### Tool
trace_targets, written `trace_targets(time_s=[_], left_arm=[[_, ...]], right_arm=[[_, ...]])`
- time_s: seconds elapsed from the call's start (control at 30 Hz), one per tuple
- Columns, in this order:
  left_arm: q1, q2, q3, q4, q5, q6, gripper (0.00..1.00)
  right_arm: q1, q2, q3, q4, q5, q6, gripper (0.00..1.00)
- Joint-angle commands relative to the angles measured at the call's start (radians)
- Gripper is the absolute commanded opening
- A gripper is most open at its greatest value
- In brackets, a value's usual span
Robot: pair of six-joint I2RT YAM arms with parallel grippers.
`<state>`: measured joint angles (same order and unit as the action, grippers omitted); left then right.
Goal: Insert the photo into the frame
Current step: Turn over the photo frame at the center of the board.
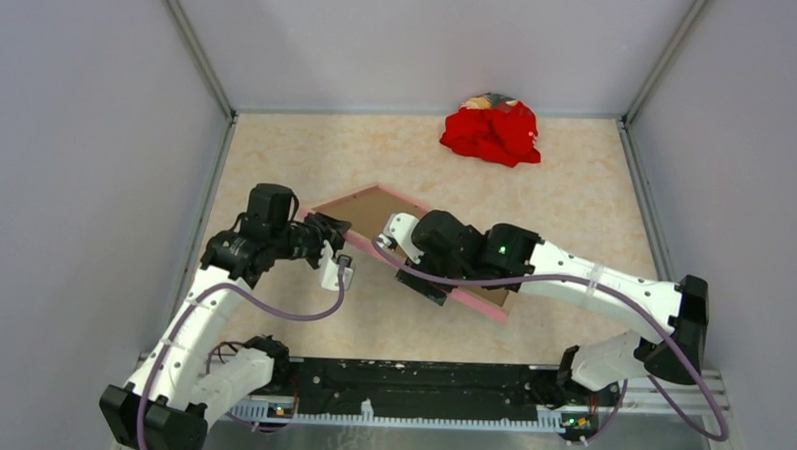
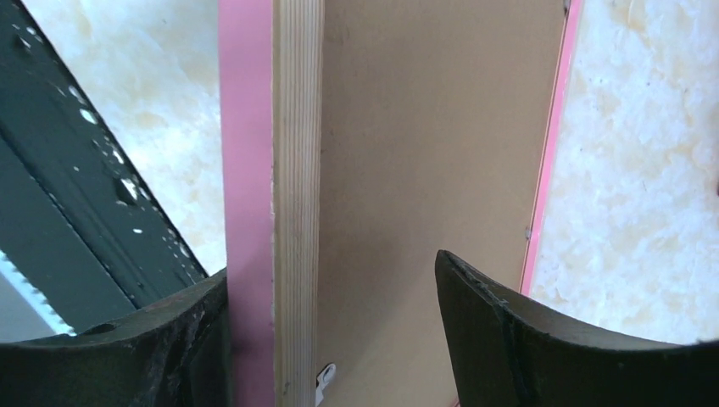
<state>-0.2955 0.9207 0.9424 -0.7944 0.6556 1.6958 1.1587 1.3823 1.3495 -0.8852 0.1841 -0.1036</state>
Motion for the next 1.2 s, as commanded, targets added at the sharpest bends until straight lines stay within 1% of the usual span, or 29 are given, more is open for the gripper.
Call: trace_targets(time_s=[0.0, 0.07, 0.13, 0.17, 0.23, 0.27, 0.3, 0.33, 0.37, 0.4, 0.47, 0.5, 0.57, 0.7, 0.77, 0.87, 0.93, 1.0, 1.1, 1.17], left_arm=[[0.003, -0.027, 0.063, 0.053, 0.053, -0.061, 0.01], [0.003, -0.024, 0.069, 0.054, 0.056, -0.068, 0.02], [0.003, -0.025, 0.074, 0.056, 0.058, -0.074, 0.05], [0.002, -0.024, 0.076, 0.06, 0.058, -0.081, 0.1], [0.002, -0.02, 0.084, 0.065, 0.057, -0.102, 0.18], [0.002, -0.015, 0.089, 0.071, 0.054, -0.117, 0.24], [0.002, -0.009, 0.097, 0.087, 0.051, -0.139, 0.33], [0.003, -0.003, 0.105, 0.114, 0.048, -0.194, 0.4], [0.002, 0.005, 0.117, 0.14, 0.046, -0.239, 0.46], [0.002, 0.016, 0.134, 0.157, 0.047, -0.282, 0.57], [0.002, 0.048, 0.178, 0.176, 0.054, -0.379, 0.96], [0.004, 0.068, 0.204, 0.177, 0.056, -0.432, 0.98], [0.005, 0.106, 0.274, 0.181, 0.062, -0.545, 0.99], [0.037, 0.172, 0.376, 0.22, 0.07, -0.779, 0.99], [0.089, 0.207, 0.427, 0.235, 0.089, -0.895, 0.99], [0.229, 0.272, 0.51, 0.222, 0.212, -1.042, 0.99], [0.318, 0.306, 0.546, 0.215, 0.292, -1.117, 0.99], [0.372, 0.308, 0.539, 0.212, 0.329, -1.143, 0.99], [0.403, 0.272, 0.461, 0.262, 0.325, -1.195, 0.99], [0.41, 0.25, 0.405, 0.282, 0.327, -1.194, 0.99]], right_arm=[[0.016, -0.006, -0.043, 0.05, 0.076, -0.032, 0.7], [0.021, -0.003, -0.061, 0.074, 0.152, -0.022, 0.61], [0.022, -0.009, -0.06, 0.111, 0.26, 0.015, 0.49], [0.022, -0.019, -0.061, 0.133, 0.294, 0.014, 0.44], [0.021, -0.041, -0.047, 0.164, 0.305, 0.01, 0.33], [0.02, -0.05, -0.034, 0.175, 0.3, 0.009, 0.31], [0.021, -0.053, -0.017, 0.18, 0.298, 0.009, 0.28], [0.02, -0.053, 0.006, 0.181, 0.296, 0.008, 0.26], [0.019, -0.05, 0.03, 0.18, 0.294, 0.01, 0.23], [0.019, -0.046, 0.058, 0.176, 0.286, 0.011, 0.22], [0.006, -0.029, 0.127, 0.163, 0.251, 0.031, 0.2], [-0.007, -0.019, 0.16, 0.153, 0.226, 0.048, 0.18], [-0.035, 0.007, 0.222, 0.132, 0.169, 0.085, 0.14], [-0.092, 0.08, 0.354, 0.086, 0.043, 0.179, 0.12], [-0.126, 0.116, 0.426, 0.066, -0.03, 0.23, 0.11], [-0.191, 0.16, 0.502, 0.059, -0.151, 0.324, 0.09], [-0.259, 0.168, 0.506, 0.083, -0.251, 0.394, 0.07], [-0.313, 0.158, 0.469, 0.128, -0.335, 0.47, 0.06], [-0.39, 0.116, 0.362, 0.21, -0.399, 0.542, 0.05], [-0.425, 0.089, 0.299, 0.246, -0.412, 0.559, 0.05]])
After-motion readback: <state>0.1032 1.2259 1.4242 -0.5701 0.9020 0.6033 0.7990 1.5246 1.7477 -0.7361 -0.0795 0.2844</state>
